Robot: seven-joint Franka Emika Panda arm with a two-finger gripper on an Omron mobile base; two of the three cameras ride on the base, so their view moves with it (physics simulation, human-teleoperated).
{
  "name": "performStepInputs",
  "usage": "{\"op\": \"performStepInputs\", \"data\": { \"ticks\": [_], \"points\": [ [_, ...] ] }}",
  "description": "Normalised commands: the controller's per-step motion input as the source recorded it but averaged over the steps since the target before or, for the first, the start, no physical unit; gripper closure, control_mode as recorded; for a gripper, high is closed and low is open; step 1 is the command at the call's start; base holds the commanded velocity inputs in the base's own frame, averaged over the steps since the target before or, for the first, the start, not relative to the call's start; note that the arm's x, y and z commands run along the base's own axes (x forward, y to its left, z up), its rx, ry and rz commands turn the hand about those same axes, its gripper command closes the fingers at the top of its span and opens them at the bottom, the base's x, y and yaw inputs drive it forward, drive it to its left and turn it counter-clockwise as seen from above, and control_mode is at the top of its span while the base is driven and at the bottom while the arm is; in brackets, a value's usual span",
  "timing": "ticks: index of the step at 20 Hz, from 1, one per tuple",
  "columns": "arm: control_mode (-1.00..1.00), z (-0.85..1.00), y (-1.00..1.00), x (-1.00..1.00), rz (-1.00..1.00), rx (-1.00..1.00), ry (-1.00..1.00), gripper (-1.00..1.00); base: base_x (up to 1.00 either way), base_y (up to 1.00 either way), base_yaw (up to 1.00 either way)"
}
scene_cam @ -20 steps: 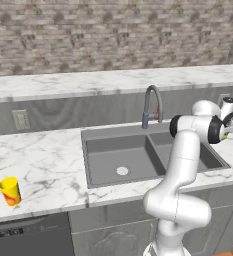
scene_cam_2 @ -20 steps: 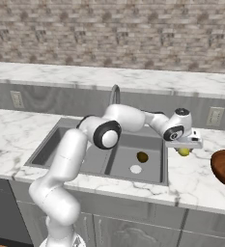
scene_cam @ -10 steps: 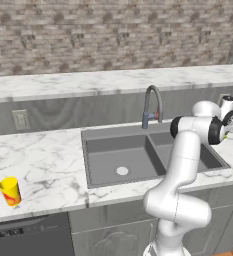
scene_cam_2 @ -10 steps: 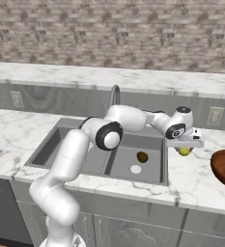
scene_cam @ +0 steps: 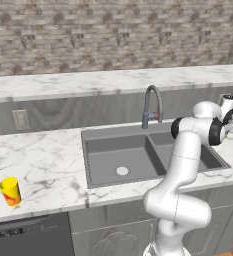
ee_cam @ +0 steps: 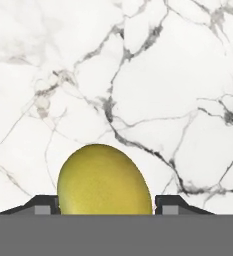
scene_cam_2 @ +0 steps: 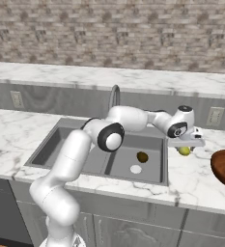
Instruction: Remove the lemon and avocado from the sink. Then move the bowl and cup from the counter to the sink for washing.
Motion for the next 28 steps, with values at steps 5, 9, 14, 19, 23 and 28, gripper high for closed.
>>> {"op": "performStepInputs", "data": {
  "ticks": [5,9,14,19,23,28],
  "points": [
    [-1.00,-0.05,0.00,0.00,0.00,0.00,0.01,-1.00,0.00,0.00,0.00],
    [-1.00,0.00,0.00,-0.03,0.00,0.00,0.00,-1.00,0.00,0.00,0.00],
    [-1.00,0.09,0.00,-0.08,0.02,0.00,0.00,-1.00,0.00,0.00,0.00],
    [-1.00,0.24,0.01,-0.17,0.02,0.00,-0.01,-1.00,0.00,0.00,0.00],
    [-1.00,0.26,0.12,-0.15,0.00,0.00,-0.05,-1.00,0.00,0.00,0.00],
    [-1.00,0.21,0.24,-0.14,0.00,-0.01,-0.08,-1.00,0.00,0.00,0.00]
  ]
}}
